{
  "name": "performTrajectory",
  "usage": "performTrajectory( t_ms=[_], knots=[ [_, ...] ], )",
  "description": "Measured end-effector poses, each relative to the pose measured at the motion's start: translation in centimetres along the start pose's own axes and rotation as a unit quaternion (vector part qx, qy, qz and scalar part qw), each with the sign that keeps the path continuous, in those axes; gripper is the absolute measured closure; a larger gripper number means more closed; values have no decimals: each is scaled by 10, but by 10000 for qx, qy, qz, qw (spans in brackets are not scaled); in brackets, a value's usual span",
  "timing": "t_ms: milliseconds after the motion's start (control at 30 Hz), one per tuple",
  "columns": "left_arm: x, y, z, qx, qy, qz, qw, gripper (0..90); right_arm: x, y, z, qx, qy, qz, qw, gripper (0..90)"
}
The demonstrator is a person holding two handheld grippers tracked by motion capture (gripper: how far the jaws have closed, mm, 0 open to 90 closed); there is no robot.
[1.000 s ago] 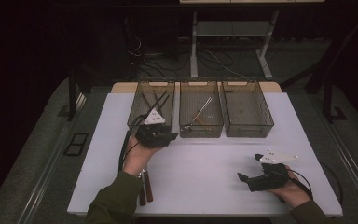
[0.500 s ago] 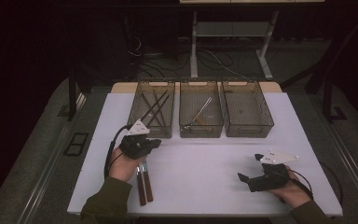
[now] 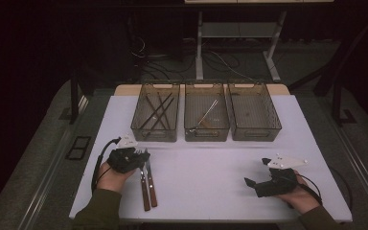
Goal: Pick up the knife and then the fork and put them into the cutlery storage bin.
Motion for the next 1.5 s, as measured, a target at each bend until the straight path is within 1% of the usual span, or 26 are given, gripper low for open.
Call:
performTrajectory(
  t_ms=[133, 200, 233, 300, 333, 467, 567, 767, 1000, 1033, 1367, 1500],
  knots=[
    [2, -3, -9, 37, 130, 23, 9999, 895, 0, 1, 0, -4, 10, -2, 10000, 22],
    [4, -4, -12, 85, 263, 11, 9996, 895, 0, 1, 0, -6, 2, -6, 10000, 23],
    [5, -4, -14, 59, 317, 20, 9995, 895, 0, 1, 0, 0, -3, -1, 10000, 22],
    [7, -5, -15, 50, 334, -18, 9994, 895, 0, 1, -1, -10, 5, -6, 10000, 23],
    [8, -5, -15, 87, 352, -21, 9993, 895, -1, 0, -1, -2, 2, -2, 10000, 22],
    [11, -6, -17, 132, 484, -10, 9987, 895, 0, 0, 0, 1, 4, -9, 10000, 22],
    [12, -7, -17, 146, 490, -31, 9987, 895, 0, 1, 0, -3, 3, -13, 10000, 22],
    [16, -7, -20, 122, 618, -43, 9980, 895, -1, 0, -1, 1, 7, -14, 10000, 22],
    [17, -10, -19, 102, 584, -142, 9981, 895, 0, 1, -1, -4, 6, -19, 10000, 23],
    [18, -11, -18, 114, 586, -172, 9981, 895, 0, 1, -1, -5, 7, -15, 10000, 22],
    [26, -19, -9, 221, 550, -219, 9980, 895, 0, 1, -1, -20, 33, -26, 10000, 23],
    [30, -24, -3, 264, 534, -291, 9978, 895, 1, 1, -1, -7, 51, -25, 10000, 22]
  ],
)
Point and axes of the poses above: each handheld gripper's, and its own axes: x roughly forward along the jaws, z roughly out of its top, y roughly to its left, the point moved 6 cm from there along x, roughly forward along the jaws, and after that the axes turned 14 degrees about y, right-handed, at the moved point
